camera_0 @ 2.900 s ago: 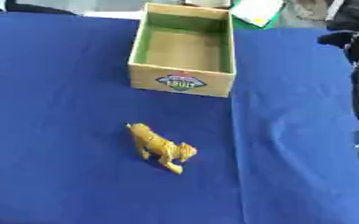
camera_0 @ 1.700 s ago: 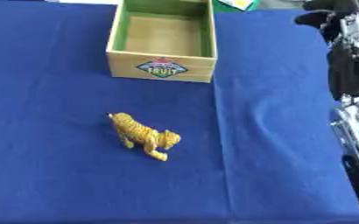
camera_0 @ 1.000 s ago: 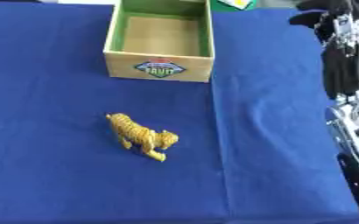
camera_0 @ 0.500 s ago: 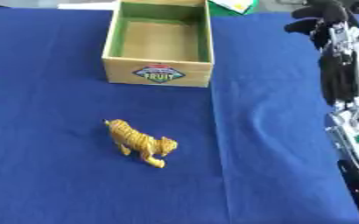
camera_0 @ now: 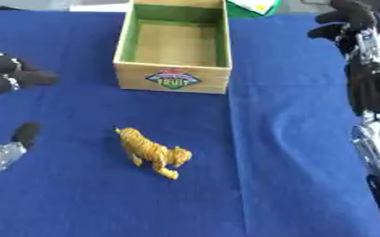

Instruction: Pick up objects on the table and place them in the box.

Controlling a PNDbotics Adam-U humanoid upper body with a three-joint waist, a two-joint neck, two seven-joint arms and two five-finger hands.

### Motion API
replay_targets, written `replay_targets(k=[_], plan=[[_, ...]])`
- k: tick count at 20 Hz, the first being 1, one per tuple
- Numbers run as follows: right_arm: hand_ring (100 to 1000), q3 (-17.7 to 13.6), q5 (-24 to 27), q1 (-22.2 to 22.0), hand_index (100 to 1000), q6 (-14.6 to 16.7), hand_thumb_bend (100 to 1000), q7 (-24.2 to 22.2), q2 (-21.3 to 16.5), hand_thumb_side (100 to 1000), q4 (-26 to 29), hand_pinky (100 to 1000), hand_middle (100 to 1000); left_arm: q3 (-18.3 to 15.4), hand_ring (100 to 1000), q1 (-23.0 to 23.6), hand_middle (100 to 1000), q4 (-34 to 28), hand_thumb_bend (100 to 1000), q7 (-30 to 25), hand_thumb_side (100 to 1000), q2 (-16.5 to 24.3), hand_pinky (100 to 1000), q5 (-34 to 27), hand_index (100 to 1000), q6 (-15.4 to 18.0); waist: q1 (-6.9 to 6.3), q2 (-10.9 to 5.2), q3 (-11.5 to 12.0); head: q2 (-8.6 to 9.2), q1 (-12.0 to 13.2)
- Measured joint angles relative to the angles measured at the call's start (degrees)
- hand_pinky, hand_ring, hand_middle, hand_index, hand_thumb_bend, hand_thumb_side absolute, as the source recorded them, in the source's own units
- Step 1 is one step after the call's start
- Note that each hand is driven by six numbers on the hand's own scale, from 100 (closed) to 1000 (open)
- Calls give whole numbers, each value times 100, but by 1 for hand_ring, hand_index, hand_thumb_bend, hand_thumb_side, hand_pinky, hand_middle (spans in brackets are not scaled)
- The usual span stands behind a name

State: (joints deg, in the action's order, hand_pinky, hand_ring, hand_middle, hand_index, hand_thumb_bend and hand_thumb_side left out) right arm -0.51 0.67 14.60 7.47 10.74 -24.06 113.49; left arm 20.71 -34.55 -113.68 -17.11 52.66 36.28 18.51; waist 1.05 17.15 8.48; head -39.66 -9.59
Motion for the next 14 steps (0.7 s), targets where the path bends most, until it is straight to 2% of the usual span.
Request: replay_targets(k=[1,2,5,9,11,14], plan=[[649,8,1,0,845,-1,100,-7,0,888,0,802,661,72,705,-106,719,0,100,-171,784,-2,607,-12,929,-46,-2,0,-3,0,10],[649,15,3,0,845,1,100,-12,0,888,0,802,661,135,714,-199,729,0,141,-344,794,-21,612,-32,939,-95,-3,0,-8,0,17],[649,18,22,0,845,-5,100,-22,0,887,0,802,661,283,724,-466,739,0,192,-845,805,-132,619,-121,946,-258,-4,-1,-16,0,36],[650,20,37,-1,845,-16,100,-35,-1,888,0,802,661,445,740,-784,745,-2,326,-1448,830,-350,632,-181,937,-511,-6,-2,-17,-1,41],[650,20,39,-1,845,-18,100,-38,-1,888,0,802,660,519,756,-894,748,2,466,-1759,850,-483,650,-194,937,-656,-8,-3,-29,-5,47],[650,20,41,-1,846,-19,100,-40,-1,887,0,802,660,659,777,-1071,752,114,620,-2314,868,-749,673,-242,935,-793,-15,-3,-75,-8,89]])
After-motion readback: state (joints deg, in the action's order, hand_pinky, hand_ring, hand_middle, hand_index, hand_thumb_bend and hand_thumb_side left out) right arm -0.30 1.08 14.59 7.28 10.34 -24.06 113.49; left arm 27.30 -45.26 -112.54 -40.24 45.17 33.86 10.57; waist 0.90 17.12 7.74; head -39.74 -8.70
